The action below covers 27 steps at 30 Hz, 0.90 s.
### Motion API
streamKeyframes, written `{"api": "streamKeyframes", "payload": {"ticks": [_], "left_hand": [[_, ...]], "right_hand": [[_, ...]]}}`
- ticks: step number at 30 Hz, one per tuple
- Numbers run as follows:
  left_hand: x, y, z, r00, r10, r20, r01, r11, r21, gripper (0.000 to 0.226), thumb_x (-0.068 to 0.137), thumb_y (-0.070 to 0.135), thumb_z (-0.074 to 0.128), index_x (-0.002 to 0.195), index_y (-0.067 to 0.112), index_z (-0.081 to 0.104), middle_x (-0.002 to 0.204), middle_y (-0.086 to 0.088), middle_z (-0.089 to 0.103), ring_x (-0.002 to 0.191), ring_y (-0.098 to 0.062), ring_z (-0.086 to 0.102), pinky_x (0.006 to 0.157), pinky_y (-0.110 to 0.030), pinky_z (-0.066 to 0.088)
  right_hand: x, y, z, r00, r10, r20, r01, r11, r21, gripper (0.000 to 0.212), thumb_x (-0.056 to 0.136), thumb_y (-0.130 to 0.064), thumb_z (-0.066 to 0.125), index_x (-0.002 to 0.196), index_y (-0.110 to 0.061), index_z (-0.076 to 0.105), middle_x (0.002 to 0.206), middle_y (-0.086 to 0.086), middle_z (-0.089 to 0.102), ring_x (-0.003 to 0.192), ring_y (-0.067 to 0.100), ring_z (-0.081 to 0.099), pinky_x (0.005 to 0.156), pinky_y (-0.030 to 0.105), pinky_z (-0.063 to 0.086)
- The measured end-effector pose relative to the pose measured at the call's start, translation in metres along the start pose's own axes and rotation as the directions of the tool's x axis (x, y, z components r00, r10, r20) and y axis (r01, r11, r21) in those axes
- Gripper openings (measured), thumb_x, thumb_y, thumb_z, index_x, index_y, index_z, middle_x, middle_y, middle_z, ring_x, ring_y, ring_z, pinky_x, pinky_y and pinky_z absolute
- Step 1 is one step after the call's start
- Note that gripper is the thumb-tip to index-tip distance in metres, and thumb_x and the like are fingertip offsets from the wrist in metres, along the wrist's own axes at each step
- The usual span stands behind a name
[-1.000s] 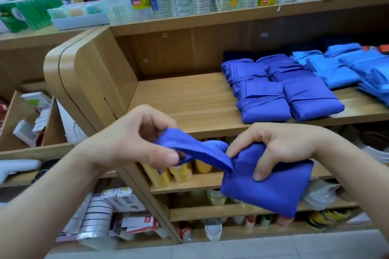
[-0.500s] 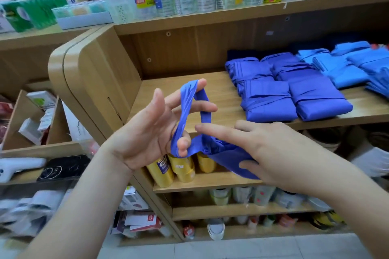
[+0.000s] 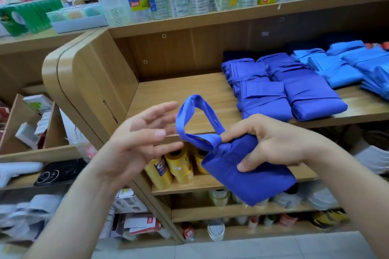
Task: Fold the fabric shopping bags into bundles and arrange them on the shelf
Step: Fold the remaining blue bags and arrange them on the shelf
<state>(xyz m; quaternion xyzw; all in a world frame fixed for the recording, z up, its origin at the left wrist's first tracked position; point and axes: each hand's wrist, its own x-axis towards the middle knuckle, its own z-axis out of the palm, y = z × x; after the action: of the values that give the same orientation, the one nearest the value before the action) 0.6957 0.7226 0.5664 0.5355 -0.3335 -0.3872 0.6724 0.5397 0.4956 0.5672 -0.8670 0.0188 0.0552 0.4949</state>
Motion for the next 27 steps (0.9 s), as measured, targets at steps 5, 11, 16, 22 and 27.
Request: {"api": "streamKeyframes", "payload": {"ticks": [5, 11, 16, 22, 27], "left_hand": [[-0.003, 0.028, 0.016, 0.886, 0.282, 0.368, -0.419, 0.148, 0.896, 0.104, 0.064, 0.012, 0.076, 0.152, 0.032, 0.025, 0.160, 0.014, 0.019, 0.149, -0.009, 0.015, 0.121, -0.033, 0.018], [0.013, 0.037, 0.027, 0.928, 0.121, 0.353, -0.326, 0.725, 0.607, 0.041, 0.074, 0.039, 0.082, 0.076, 0.000, 0.069, 0.070, -0.017, 0.067, 0.060, -0.024, 0.065, 0.065, -0.033, 0.054], [0.012, 0.030, 0.021, 0.912, 0.056, 0.406, -0.079, 0.996, 0.038, 0.042, 0.087, 0.028, 0.072, 0.118, 0.000, 0.065, 0.072, -0.005, 0.055, 0.043, 0.000, 0.046, 0.053, -0.023, 0.053], [0.005, 0.045, 0.013, 0.831, -0.277, 0.482, -0.210, 0.646, 0.734, 0.063, 0.078, 0.029, 0.081, 0.136, 0.034, 0.054, 0.099, 0.010, 0.055, 0.080, -0.010, 0.057, 0.076, -0.036, 0.051], [0.007, 0.037, 0.020, 0.920, -0.102, 0.378, -0.243, 0.609, 0.755, 0.036, 0.085, 0.019, 0.075, 0.113, 0.040, 0.067, 0.096, 0.010, 0.067, 0.087, -0.010, 0.065, 0.076, -0.027, 0.051]], "right_hand": [[0.000, -0.002, -0.007, 0.989, 0.091, 0.117, -0.095, 0.995, 0.028, 0.053, 0.068, 0.009, 0.080, 0.096, -0.036, 0.072, 0.085, -0.017, 0.073, 0.081, 0.007, 0.069, 0.074, 0.027, 0.053], [-0.003, 0.006, -0.010, 0.975, 0.010, 0.222, -0.085, 0.939, 0.333, 0.056, 0.057, 0.008, 0.076, 0.104, -0.022, 0.077, 0.097, 0.005, 0.075, 0.084, 0.018, 0.070, 0.071, 0.031, 0.056], [-0.010, 0.019, -0.002, 0.981, -0.127, 0.146, 0.022, 0.822, 0.569, 0.078, 0.062, 0.008, 0.074, 0.124, -0.038, 0.066, 0.111, 0.005, 0.070, 0.096, 0.016, 0.066, 0.078, 0.028, 0.055], [-0.015, 0.018, 0.005, 0.999, -0.015, -0.036, 0.013, 0.998, -0.063, 0.089, 0.080, -0.001, 0.073, 0.132, -0.066, 0.040, 0.122, -0.021, 0.064, 0.109, 0.006, 0.062, 0.102, 0.038, 0.048], [-0.015, 0.013, 0.012, 0.989, 0.022, -0.143, -0.037, 0.994, -0.105, 0.053, 0.076, -0.003, 0.075, 0.108, -0.046, 0.068, 0.099, -0.018, 0.070, 0.089, 0.007, 0.065, 0.087, 0.043, 0.054]]}}
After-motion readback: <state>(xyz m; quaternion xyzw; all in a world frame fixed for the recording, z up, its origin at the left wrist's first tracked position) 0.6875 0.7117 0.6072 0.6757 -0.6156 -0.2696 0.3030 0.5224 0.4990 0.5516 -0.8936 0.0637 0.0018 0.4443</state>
